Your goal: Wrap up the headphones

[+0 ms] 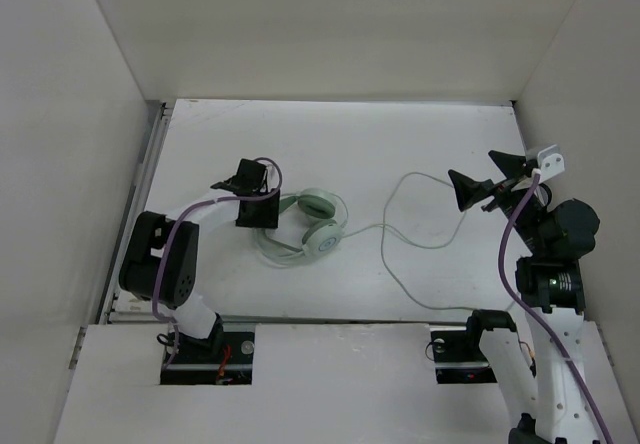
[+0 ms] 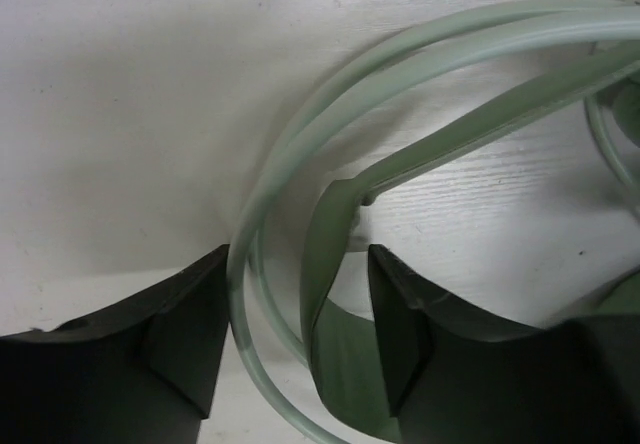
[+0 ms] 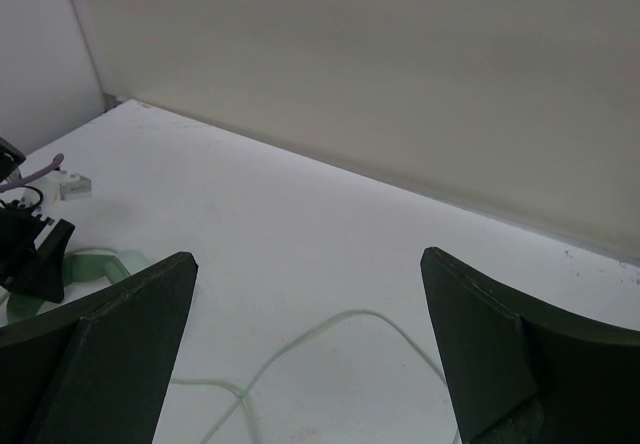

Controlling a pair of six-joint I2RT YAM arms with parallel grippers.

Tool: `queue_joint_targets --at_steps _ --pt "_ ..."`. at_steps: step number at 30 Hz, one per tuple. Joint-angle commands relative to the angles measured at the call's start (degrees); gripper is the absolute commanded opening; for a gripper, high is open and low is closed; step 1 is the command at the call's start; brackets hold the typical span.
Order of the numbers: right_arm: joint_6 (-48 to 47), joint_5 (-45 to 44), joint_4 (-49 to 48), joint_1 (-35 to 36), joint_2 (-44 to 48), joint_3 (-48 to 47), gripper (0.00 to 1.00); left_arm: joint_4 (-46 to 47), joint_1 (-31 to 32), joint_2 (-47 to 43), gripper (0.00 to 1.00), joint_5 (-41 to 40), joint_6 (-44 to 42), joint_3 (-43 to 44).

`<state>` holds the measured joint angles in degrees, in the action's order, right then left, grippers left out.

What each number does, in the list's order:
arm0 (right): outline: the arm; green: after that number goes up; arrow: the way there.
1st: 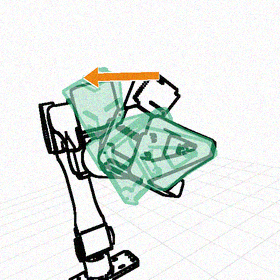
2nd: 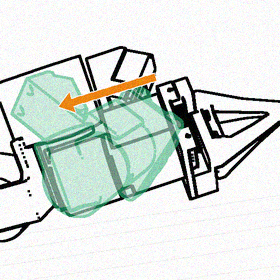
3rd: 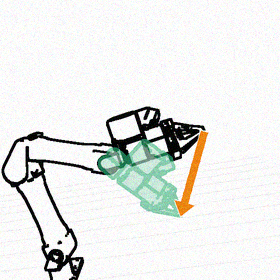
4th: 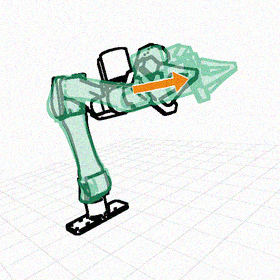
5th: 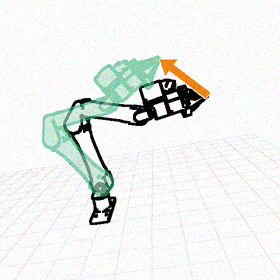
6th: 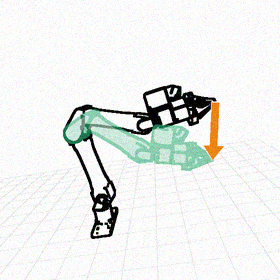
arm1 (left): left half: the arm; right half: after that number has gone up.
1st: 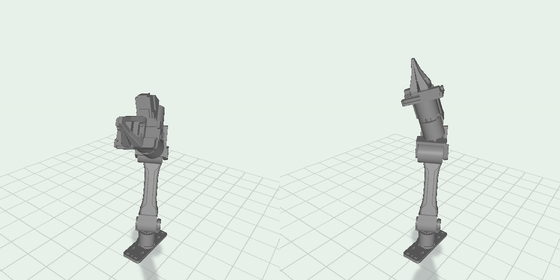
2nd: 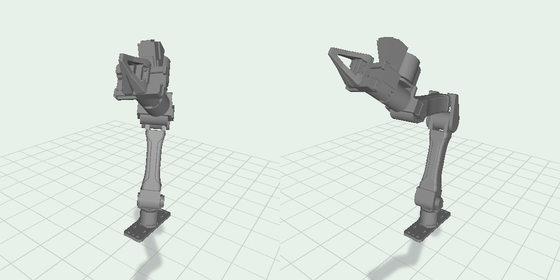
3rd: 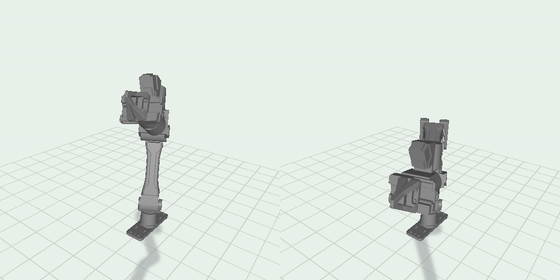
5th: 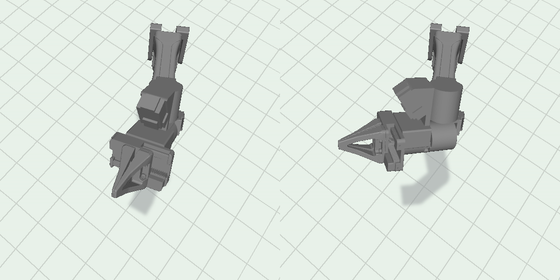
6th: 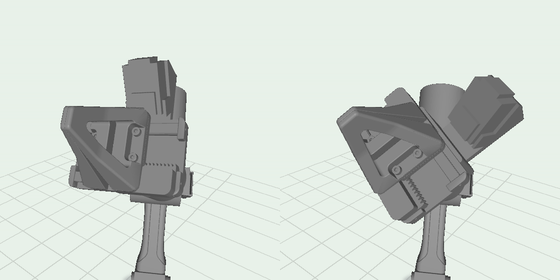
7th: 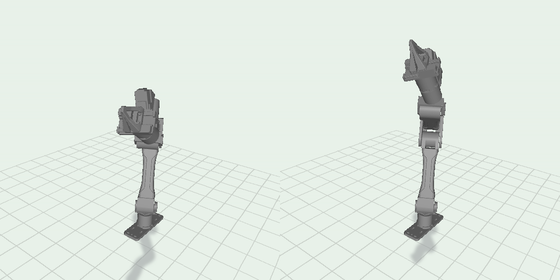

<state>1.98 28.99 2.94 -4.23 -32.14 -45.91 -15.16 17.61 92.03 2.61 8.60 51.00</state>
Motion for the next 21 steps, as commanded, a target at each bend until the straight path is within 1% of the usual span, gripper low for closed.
queue_joint_targets --at_steps 1,6,11,16,18,19,21 --pt "0.75 0.63 -2.59 -0.30 0.06 0.21 1.00 0.65 0.72 1.40 0.55 -1.20 -3.15 -1.43" --pt "0.75 0.63 -2.59 -0.30 0.06 0.21 1.00 1.80 1.59 2.36 0.58 -2.52 -6.22 -1.70" --pt "0.75 0.63 -2.59 -0.47 0.06 0.12 1.00 2.50 3.53 3.68 0.58 -4.19 -9.74 -1.52" --pt "0.75 0.63 -2.50 -0.56 0.15 0.12 1.00 2.85 4.85 4.12 0.56 -4.98 -10.45 -1.08" --pt "0.83 0.63 -2.50 -0.65 0.24 0.12 1.00 2.85 5.02 4.21 0.50 -4.90 -10.45 -1.08" --pt "0.83 0.63 -2.59 -0.74 0.24 0.12 1.00 2.85 5.02 4.21 0.46 -4.81 -10.45 -1.08" --pt "0.92 0.63 -2.59 -0.91 0.24 0.12 1.00 2.68 5.02 4.21 0.32 -4.55 -10.45 -0.99"
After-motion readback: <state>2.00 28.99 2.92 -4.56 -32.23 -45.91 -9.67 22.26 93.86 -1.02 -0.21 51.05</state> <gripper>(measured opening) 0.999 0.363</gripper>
